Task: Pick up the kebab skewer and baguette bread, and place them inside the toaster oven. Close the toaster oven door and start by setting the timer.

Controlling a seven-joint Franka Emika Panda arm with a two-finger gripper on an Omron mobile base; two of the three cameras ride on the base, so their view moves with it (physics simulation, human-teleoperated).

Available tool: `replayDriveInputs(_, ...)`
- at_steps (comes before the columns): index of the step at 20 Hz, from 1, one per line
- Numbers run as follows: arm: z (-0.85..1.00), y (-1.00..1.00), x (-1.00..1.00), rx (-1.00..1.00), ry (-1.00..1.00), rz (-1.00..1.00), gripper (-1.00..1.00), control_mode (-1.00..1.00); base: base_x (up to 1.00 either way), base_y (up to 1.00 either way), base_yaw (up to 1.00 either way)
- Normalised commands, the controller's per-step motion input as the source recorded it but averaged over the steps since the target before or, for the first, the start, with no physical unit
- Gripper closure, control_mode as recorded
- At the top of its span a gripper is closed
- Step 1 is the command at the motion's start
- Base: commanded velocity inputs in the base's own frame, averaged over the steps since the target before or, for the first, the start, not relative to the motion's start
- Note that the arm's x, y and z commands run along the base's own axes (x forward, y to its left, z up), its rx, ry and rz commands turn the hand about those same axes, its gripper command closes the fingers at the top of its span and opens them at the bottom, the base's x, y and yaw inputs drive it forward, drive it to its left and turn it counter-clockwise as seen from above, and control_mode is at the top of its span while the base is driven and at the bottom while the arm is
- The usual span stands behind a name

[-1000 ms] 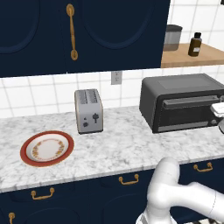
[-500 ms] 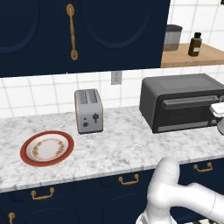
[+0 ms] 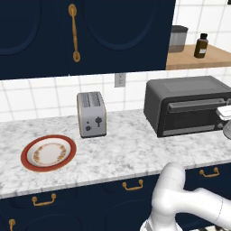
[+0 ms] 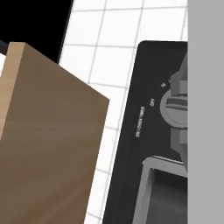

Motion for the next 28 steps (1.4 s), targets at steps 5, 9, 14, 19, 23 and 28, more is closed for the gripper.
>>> replayDriveInputs(5, 0.17, 0.00, 0.00, 0.18, 0.15, -0.05, 1.00, -1.00, 0.00, 0.00, 0.00)
replayDriveInputs(9, 0.12, 0.00, 0.00, 0.24, 0.10, -0.08, 1.00, -1.00, 0.00, 0.00, 0.00)
replayDriveInputs(14, 0.09, 0.14, 0.19, 0.26, 0.01, -0.07, 1.00, -1.00, 0.00, 0.00, 0.00)
replayDriveInputs(19, 0.09, 0.29, 0.34, 0.26, 0.00, -0.06, 1.00, -1.00, 0.00, 0.00, 0.00)
replayDriveInputs(23, 0.08, 0.36, 0.34, 0.30, 0.00, -0.06, 1.00, -1.00, 0.00, 0.00, 0.00)
replayDriveInputs(28, 0.05, 0.40, 0.32, 0.34, 0.00, -0.08, 1.00, -1.00, 0.00, 0.00, 0.00)
